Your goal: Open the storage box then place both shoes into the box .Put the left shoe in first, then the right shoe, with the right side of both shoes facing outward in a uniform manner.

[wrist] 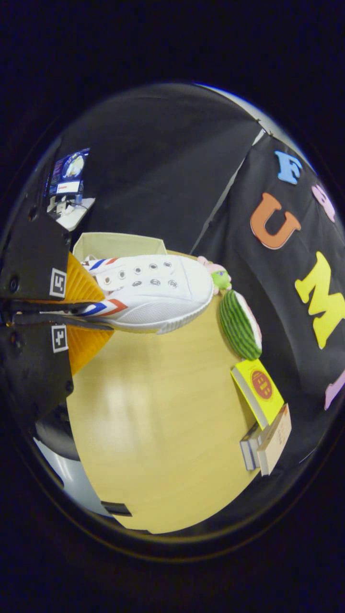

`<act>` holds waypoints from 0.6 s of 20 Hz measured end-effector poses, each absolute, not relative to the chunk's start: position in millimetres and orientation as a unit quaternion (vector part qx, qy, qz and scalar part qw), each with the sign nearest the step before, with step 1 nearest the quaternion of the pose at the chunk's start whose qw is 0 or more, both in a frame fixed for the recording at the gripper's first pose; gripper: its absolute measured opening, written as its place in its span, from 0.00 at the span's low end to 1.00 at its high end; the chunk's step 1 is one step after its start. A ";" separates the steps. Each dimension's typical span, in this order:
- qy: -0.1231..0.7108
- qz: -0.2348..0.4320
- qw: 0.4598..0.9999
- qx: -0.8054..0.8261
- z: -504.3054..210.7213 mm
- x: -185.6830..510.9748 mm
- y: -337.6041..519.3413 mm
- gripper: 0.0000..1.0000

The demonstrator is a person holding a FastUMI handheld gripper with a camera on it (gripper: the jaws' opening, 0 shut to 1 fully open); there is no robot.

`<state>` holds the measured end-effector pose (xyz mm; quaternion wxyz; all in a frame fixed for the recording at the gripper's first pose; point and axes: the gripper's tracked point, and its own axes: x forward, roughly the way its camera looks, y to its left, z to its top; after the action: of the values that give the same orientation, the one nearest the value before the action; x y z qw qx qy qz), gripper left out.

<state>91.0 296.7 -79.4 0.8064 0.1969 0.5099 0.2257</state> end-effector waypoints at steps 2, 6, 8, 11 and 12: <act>0.513 0.236 0.803 0.190 -78.8 88.1 329.9 0.07; 0.523 0.234 0.798 0.186 -87.7 88.6 387.4 0.07; 0.531 0.229 0.793 0.189 -98.6 93.4 408.2 0.08; 0.547 0.222 0.784 0.194 -117.8 99.1 426.5 0.08; 0.551 0.218 0.781 0.196 -124.1 100.1 429.7 0.08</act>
<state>100.1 429.7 -124.1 0.7810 0.1955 0.5515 0.2185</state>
